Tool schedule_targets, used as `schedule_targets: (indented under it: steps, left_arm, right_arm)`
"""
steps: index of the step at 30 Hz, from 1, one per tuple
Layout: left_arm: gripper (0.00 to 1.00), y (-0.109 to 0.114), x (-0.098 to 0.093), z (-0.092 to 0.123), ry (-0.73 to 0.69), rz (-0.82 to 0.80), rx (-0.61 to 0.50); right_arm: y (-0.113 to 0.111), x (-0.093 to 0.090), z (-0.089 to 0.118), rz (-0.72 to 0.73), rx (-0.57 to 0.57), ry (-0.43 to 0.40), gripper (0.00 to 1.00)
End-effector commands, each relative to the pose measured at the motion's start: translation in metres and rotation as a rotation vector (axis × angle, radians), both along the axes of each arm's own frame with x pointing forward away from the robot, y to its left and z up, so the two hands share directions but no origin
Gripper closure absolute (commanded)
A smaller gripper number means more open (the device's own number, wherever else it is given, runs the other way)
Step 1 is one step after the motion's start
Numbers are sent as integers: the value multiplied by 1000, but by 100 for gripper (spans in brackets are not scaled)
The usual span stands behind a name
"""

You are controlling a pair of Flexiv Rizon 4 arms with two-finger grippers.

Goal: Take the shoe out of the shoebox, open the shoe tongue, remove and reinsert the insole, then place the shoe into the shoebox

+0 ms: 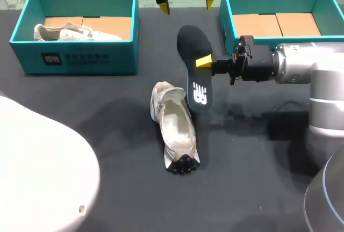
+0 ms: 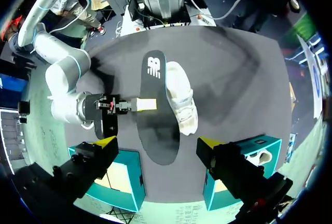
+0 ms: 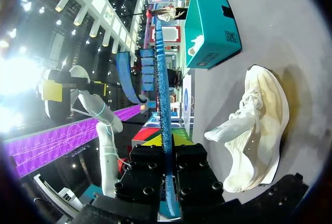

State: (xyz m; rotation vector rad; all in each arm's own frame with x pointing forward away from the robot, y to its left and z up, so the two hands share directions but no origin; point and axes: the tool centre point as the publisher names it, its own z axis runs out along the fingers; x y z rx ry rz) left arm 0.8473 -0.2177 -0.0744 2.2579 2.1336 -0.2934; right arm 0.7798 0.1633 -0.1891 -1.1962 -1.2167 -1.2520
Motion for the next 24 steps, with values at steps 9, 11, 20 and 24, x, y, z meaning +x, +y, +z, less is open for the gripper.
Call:
schedule_targets:
  steps: [9, 11, 20, 24]
  left_arm:
    - [0, -11, -4, -2, -1, -66, 363]
    - [0, -9, -6, -3, -1, -73, 358]
    - [0, 6, -12, 0, -16, -91, 130]
    - [0, 17, -14, 4, -5, -66, 23]
  right_arm:
    - [1, -1, 0, -1, -2, 0, 100]
    - [1, -1, 0, -1, -2, 0, 100]
    - [1, -1, 0, -1, -2, 0, 100]
    - [1, -1, 0, -1, -2, 0, 100]
